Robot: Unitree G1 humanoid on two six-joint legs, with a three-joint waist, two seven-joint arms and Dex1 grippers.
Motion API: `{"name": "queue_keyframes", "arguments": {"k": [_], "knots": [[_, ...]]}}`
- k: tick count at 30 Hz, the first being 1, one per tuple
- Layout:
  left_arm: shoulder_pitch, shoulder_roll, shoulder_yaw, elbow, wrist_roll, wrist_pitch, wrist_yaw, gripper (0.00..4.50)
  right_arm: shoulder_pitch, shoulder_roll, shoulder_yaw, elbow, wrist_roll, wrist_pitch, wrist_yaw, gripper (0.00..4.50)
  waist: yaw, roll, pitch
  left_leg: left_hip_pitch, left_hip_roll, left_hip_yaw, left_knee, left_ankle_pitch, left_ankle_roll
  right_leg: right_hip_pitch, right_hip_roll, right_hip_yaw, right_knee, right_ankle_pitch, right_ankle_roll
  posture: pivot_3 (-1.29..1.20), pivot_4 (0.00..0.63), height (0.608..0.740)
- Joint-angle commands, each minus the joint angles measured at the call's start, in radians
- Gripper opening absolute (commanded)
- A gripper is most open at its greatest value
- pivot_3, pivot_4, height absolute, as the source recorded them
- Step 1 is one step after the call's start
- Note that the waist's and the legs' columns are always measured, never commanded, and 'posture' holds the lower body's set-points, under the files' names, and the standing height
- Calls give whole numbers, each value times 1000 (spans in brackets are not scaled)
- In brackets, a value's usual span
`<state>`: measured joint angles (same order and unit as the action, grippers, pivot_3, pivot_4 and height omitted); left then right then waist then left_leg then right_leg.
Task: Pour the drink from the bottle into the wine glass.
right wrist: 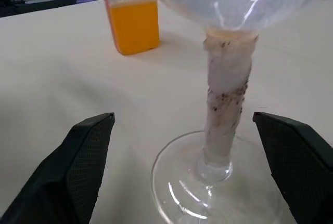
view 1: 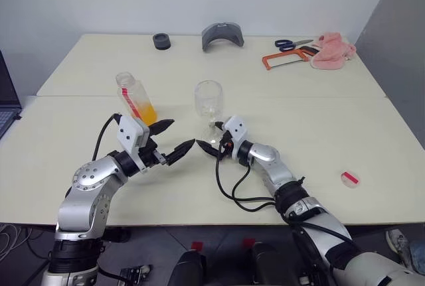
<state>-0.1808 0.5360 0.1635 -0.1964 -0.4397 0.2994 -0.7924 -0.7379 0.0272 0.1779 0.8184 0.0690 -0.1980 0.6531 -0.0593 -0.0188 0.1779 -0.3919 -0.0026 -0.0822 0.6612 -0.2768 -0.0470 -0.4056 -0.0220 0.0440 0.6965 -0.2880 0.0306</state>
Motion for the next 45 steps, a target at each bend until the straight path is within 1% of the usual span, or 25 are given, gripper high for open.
{"name": "queue_keyframes", "arguments": {"k": [1,5,12,14,16,18,20,23,27,32,36,45], "knots": [[2,1,27,-49,-26,-5,16,4500,26,-23,-4,-91,10,23,44,4476,0,0,0,0,0,0,0,0,0,0,0,0,0,0,0,0,150,740],[14,-3,24,-76,-37,8,42,4500,76,-68,5,-189,11,76,84,4476,1,0,0,0,0,0,0,0,0,0,0,0,0,0,0,0,150,740],[-28,-10,17,-107,-30,93,147,4500,241,-210,28,-520,41,255,189,4476,5,0,0,-1,0,0,1,0,0,0,0,0,0,0,0,0,150,740],[-16,-17,25,-98,-9,90,184,4500,304,-274,42,-665,62,313,236,4476,6,0,0,-1,0,0,1,0,0,0,0,0,-1,0,0,0,150,740],[22,-22,39,-90,11,67,212,4500,363,-340,53,-821,99,380,286,4476,5,0,0,-1,0,0,0,0,0,0,0,0,-1,0,0,0,150,740],[69,-29,51,-90,36,33,237,4500,404,-385,53,-937,129,437,304,4476,3,0,0,-1,0,0,0,0,0,0,0,0,-1,0,0,0,150,740],[125,-44,74,-74,88,-24,287,4500,435,-418,43,-1033,158,489,303,4476,2,0,0,-1,2,0,0,0,0,0,0,0,-2,0,0,0,150,740],[158,-71,117,-19,99,-79,323,4500,463,-453,31,-1149,196,553,286,4476,11,0,0,-1,3,-1,0,0,0,1,0,-1,-3,0,0,0,150,740],[136,-81,150,77,92,-128,326,4500,463,-466,30,-1221,206,588,247,4476,24,-1,0,-1,2,-2,0,0,0,2,1,-2,-3,0,1,0,150,740],[37,-55,177,233,86,-166,315,4500,433,-453,38,-1257,207,619,203,4476,29,-1,0,-1,-1,-2,1,0,0,2,0,-3,-4,0,1,0,150,740],[-49,-22,176,364,71,-167,255,4500,415,-453,41,-1283,220,642,192,4476,29,-1,0,-1,-2,-2,1,0,0,2,0,-3,-4,0,1,0,150,740],[-213,23,156,630,112,-289,163,4500,399,-457,54,-1297,225,655,176,4476,29,-2,0,-2,-3,-2,1,0,0,1,1,-3,-5,0,1,0,150,740]]}}
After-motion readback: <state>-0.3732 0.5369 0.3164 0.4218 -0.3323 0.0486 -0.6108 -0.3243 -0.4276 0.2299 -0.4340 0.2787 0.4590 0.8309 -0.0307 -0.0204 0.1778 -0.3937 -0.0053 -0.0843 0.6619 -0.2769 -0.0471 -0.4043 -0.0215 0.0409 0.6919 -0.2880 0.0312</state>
